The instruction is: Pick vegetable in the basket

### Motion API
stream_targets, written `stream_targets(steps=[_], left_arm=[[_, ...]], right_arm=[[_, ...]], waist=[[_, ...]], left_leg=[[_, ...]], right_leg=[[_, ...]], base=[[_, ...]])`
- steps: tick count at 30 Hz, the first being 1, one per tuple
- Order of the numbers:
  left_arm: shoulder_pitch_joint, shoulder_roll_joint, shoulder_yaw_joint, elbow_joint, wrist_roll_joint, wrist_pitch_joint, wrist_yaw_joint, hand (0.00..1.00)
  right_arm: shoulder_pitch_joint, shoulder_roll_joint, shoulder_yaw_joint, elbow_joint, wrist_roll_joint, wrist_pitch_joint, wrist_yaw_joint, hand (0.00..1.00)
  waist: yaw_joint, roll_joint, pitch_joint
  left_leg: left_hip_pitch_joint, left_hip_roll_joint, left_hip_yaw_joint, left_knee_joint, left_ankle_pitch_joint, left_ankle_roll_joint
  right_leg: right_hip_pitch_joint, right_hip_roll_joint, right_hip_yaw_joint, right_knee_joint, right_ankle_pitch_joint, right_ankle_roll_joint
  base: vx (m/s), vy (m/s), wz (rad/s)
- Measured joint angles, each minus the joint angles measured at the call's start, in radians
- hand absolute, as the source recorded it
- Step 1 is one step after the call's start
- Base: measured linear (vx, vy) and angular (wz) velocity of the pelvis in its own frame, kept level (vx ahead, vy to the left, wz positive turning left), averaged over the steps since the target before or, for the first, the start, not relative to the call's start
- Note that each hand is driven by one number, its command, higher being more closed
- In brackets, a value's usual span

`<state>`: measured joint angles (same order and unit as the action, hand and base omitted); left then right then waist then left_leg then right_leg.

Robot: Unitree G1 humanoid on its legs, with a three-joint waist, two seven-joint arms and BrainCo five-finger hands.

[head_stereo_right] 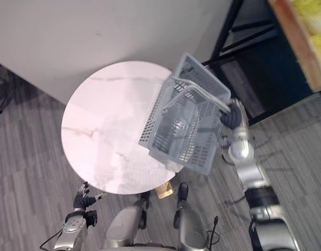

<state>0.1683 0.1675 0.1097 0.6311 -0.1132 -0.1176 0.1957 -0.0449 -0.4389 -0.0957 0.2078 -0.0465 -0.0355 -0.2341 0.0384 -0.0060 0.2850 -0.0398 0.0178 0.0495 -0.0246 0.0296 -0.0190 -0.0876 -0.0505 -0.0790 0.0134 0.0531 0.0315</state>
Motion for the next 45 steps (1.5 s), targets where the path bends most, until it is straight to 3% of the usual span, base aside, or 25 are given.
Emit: stream_targets(steps=[3, 9, 14, 18, 19, 20, 21, 22, 23, 25, 26, 27, 29, 30, 31, 32, 33, 34, 35, 36, 39, 41, 42, 43, 45], left_arm=[[0.045, -0.010, 0.047, -0.029, -0.001, 0.006, -0.001, 0.00], [0.122, -0.056, 0.099, -0.170, -0.018, 0.025, -0.021, 0.00], [0.176, -0.113, 0.099, -0.287, -0.038, 0.026, -0.023, 0.00], [0.110, -0.093, 0.099, -0.319, -0.054, 0.025, -0.021, 0.00], [0.087, -0.095, 0.096, -0.316, -0.054, 0.027, -0.021, 0.00], [0.080, -0.101, 0.096, -0.319, -0.054, 0.025, -0.020, 0.00], [0.079, -0.104, 0.091, -0.315, -0.054, 0.024, -0.020, 0.00], [0.082, -0.103, 0.088, -0.315, -0.054, 0.024, -0.020, 0.00], [0.086, -0.103, 0.088, -0.315, -0.053, 0.024, -0.019, 0.00], [0.098, -0.105, 0.089, -0.304, -0.053, 0.024, -0.019, 0.00], [0.087, -0.103, 0.090, -0.274, -0.053, 0.024, -0.018, 0.00], [0.076, -0.107, 0.092, -0.255, -0.053, 0.026, -0.017, 0.00], [0.082, -0.156, 0.077, -0.207, -0.053, 0.029, -0.019, 0.00], [0.085, -0.162, 0.073, -0.202, -0.053, 0.031, -0.019, 0.00], [0.088, -0.168, 0.059, -0.191, -0.053, 0.034, -0.018, 0.00], [0.088, -0.166, 0.046, -0.191, -0.053, 0.033, -0.018, 0.00], [0.087, -0.166, 0.044, -0.191, -0.053, 0.033, -0.018, 0.00], [0.079, -0.166, 0.036, -0.187, -0.053, 0.033, -0.017, 0.00], [0.080, -0.164, 0.034, -0.185, -0.053, 0.034, -0.018, 0.00], [0.080, -0.162, 0.034, -0.185, -0.051, 0.033, -0.019, 0.00], [0.083, -0.162, 0.035, -0.185, -0.051, 0.033, -0.019, 0.00], [0.091, -0.162, 0.033, -0.185, -0.051, 0.033, -0.019, 0.00], [0.096, -0.162, 0.030, -0.186, -0.051, 0.033, -0.018, 0.00], [0.095, -0.161, 0.029, -0.186, -0.051, 0.033, -0.018, 0.00], [0.085, -0.147, 0.013, -0.187, -0.042, 0.033, -0.016, 0.00]], right_arm=[[0.101, 0.044, -0.063, 0.000, 0.042, 0.001, 0.018, 1.00], [0.264, 0.203, -0.121, -0.022, 0.125, 0.018, 0.044, 1.00], [0.361, 0.281, -0.123, -0.150, 0.158, 0.044, 0.043, 1.00], [0.320, 0.314, -0.123, -0.189, 0.163, 0.044, 0.038, 1.00], [0.307, 0.312, -0.127, -0.188, 0.163, 0.044, 0.037, 1.00], [0.299, 0.313, -0.131, -0.188, 0.163, 0.044, 0.037, 1.00], [0.301, 0.314, -0.135, -0.188, 0.166, 0.043, 0.036, 1.00], [0.309, 0.314, -0.135, -0.187, 0.173, 0.042, 0.036, 1.00], [0.322, 0.314, -0.138, -0.182, 0.181, 0.041, 0.036, 1.00], [0.330, 0.314, -0.141, -0.170, 0.186, 0.040, 0.034, 1.00], [0.322, 0.311, -0.145, -0.144, 0.188, 0.031, 0.031, 1.00], [0.316, 0.308, -0.148, -0.129, 0.189, 0.031, 0.026, 1.00], [0.285, 0.294, -0.162, -0.063, 0.193, 0.032, 0.015, 1.00], [0.279, 0.290, -0.162, -0.054, 0.193, 0.033, 0.015, 1.00], [0.276, 0.286, -0.164, -0.033, 0.193, 0.035, 0.012, 1.00], [0.282, 0.285, -0.164, -0.009, 0.193, 0.045, 0.003, 1.00], [0.281, 0.285, -0.164, -0.001, 0.193, 0.046, -0.001, 1.00], [0.278, 0.283, -0.167, 0.003, 0.192, 0.046, -0.008, 1.00], [0.274, 0.282, -0.163, 0.003, 0.191, 0.046, -0.009, 1.00], [0.272, 0.283, -0.159, 0.001, 0.192, 0.045, -0.009, 1.00], [0.246, 0.281, -0.158, -0.004, 0.192, 0.044, -0.016, 1.00], [0.240, 0.280, -0.156, -0.016, 0.191, 0.044, -0.019, 1.00], [0.241, 0.280, -0.156, -0.035, 0.191, 0.044, -0.022, 1.00], [0.241, 0.280, -0.156, -0.038, 0.191, 0.044, -0.023, 1.00], [0.248, 0.290, -0.153, -0.058, 0.192, 0.043, -0.022, 1.00]], waist=[[-0.028, -0.003, -0.043], [-0.025, -0.001, -0.092], [-0.023, 0.012, -0.104], [-0.022, -0.020, -0.076], [-0.021, -0.023, -0.065], [-0.004, -0.009, -0.058], [0.009, 0.004, -0.051], [0.008, 0.009, -0.050], [0.008, -0.004, -0.057], [0.014, -0.026, -0.073], [0.029, -0.046, -0.085], [0.032, -0.041, -0.085], [0.038, 0.026, -0.097], [0.034, 0.035, -0.095], [0.028, 0.056, -0.090], [0.030, 0.066, -0.092], [0.029, 0.057, -0.086], [0.031, 0.054, -0.083], [0.030, 0.048, -0.079], [0.028, 0.043, -0.077], [0.027, 0.042, -0.076], [0.022, 0.043, -0.076], [0.007, 0.044, -0.076], [0.003, 0.044, -0.077], [-0.001, 0.016, -0.065]], left_leg=[[0.017, -0.001, 0.021, 0.006, -0.014, 0.000], [0.075, 0.015, 0.092, 0.035, -0.057, -0.001], [0.039, 0.066, 0.173, 0.245, -0.180, 0.003], [-0.083, 0.107, 0.201, 0.368, -0.201, 0.006], [-0.106, 0.121, 0.205, 0.399, -0.201, 0.009], [-0.117, 0.149, 0.217, 0.400, -0.198, 0.019], [-0.121, 0.172, 0.225, 0.427, -0.210, 0.029], [-0.119, 0.169, 0.224, 0.427, -0.209, 0.030], [-0.124, 0.159, 0.221, 0.427, -0.206, 0.030], [-0.159, 0.145, 0.218, 0.425, -0.174, 0.027], [-0.192, 0.142, 0.214, 0.423, -0.144, 0.007], [-0.207, 0.140, 0.210, 0.413, -0.123, -0.003], [-0.241, 0.173, 0.201, 0.317, 0.008, -0.031], [-0.246, 0.179, 0.198, 0.295, 0.032, -0.034], [-0.245, 0.189, 0.197, 0.245, 0.093, -0.046], [-0.234, 0.187, 0.193, 0.168, 0.195, -0.065], [-0.226, 0.181, 0.192, 0.131, 0.229, -0.084], [-0.234, 0.185, 0.205, 0.172, 0.191, -0.084], [-0.252, 0.184, 0.204, 0.297, 0.103, -0.058], [-0.247, 0.187, 0.195, 0.403, 0.019, -0.050], [-0.196, 0.190, 0.121, 0.518, -0.121, -0.058], [-0.141, 0.185, 0.089, 0.481, -0.185, -0.076], [-0.089, 0.178, 0.095, 0.383, -0.217, -0.091], [-0.080, 0.177, 0.096, 0.362, -0.222, -0.096], [-0.051, 0.153, 0.133, 0.300, -0.206, -0.088]], right_leg=[[0.011, -0.002, 0.023, -0.002, -0.002, 0.004], [0.056, 0.000, 0.082, -0.008, -0.006, 0.013], [0.071, 0.025, 0.130, 0.013, -0.003, 0.009], [-0.063, 0.053, 0.152, 0.135, -0.004, 0.012], [-0.075, 0.062, 0.168, 0.136, 0.007, 0.050], [-0.093, 0.075, 0.164, 0.194, -0.015, 0.056], [-0.150, 0.059, 0.107, 0.520, -0.159, -0.005], [-0.148, 0.036, 0.095, 0.615, -0.207, 0.002], [-0.117, -0.012, 0.088, 0.728, -0.274, 0.020], [-0.049, -0.078, 0.092, 0.786, -0.333, 0.032], [-0.006, -0.105, 0.089, 0.720, -0.377, 0.058], [0.006, -0.093, 0.071, 0.665, -0.398, 0.063], [0.035, -0.036, 0.004, 0.469, -0.408, 0.063], [0.037, -0.029, -0.006, 0.447, -0.409, 0.058], [0.037, -0.011, -0.033, 0.436, -0.400, 0.030], [0.031, -0.003, -0.065, 0.436, -0.387, 0.007], [0.025, -0.007, -0.084, 0.429, -0.378, -0.008], [0.019, -0.012, -0.110, 0.412, -0.369, -0.046], [0.007, -0.021, -0.124, 0.412, -0.356, -0.066], [-0.007, -0.027, -0.126, 0.414, -0.345, -0.074], [-0.046, -0.020, -0.101, 0.419, -0.318, -0.072], [-0.067, -0.009, -0.082, 0.418, -0.304, -0.065], [-0.084, 0.000, -0.074, 0.418, -0.298, -0.057], [-0.089, 0.001, -0.072, 0.419, -0.297, -0.055], [-0.095, -0.012, -0.036, 0.398, -0.266, -0.024]], base=[[0.00, 0.030, -0.22], [0.00, 0.019, -0.32], [-0.01, 0.024, -0.40], [-0.16, -0.019, -0.26], [-0.26, -0.027, -0.25], [-0.31, -0.020, -0.41], [-0.25, -0.032, -0.32], [-0.19, -0.084, -0.07], [-0.14, -0.181, 0.17], [-0.15, -0.250, 0.12], [-0.14, -0.233, 0.05], [-0.19, -0.253, 0.11], [-0.18, -0.249, 0.15], [-0.22, -0.257, 0.35], [-0.30, -0.239, 0.61], [-0.26, -0.174, 0.68], [-0.30, -0.168, 0.58], [-0.27, -0.145, 0.42], [-0.30, -0.143, 0.36], [-0.22, -0.095, 0.23], [-0.20, 0.004, -0.13], [-0.15, 0.108, -0.33], [-0.14, 0.144, -0.18], [-0.14, 0.155, -0.21], [-0.14, 0.154, -0.32]])
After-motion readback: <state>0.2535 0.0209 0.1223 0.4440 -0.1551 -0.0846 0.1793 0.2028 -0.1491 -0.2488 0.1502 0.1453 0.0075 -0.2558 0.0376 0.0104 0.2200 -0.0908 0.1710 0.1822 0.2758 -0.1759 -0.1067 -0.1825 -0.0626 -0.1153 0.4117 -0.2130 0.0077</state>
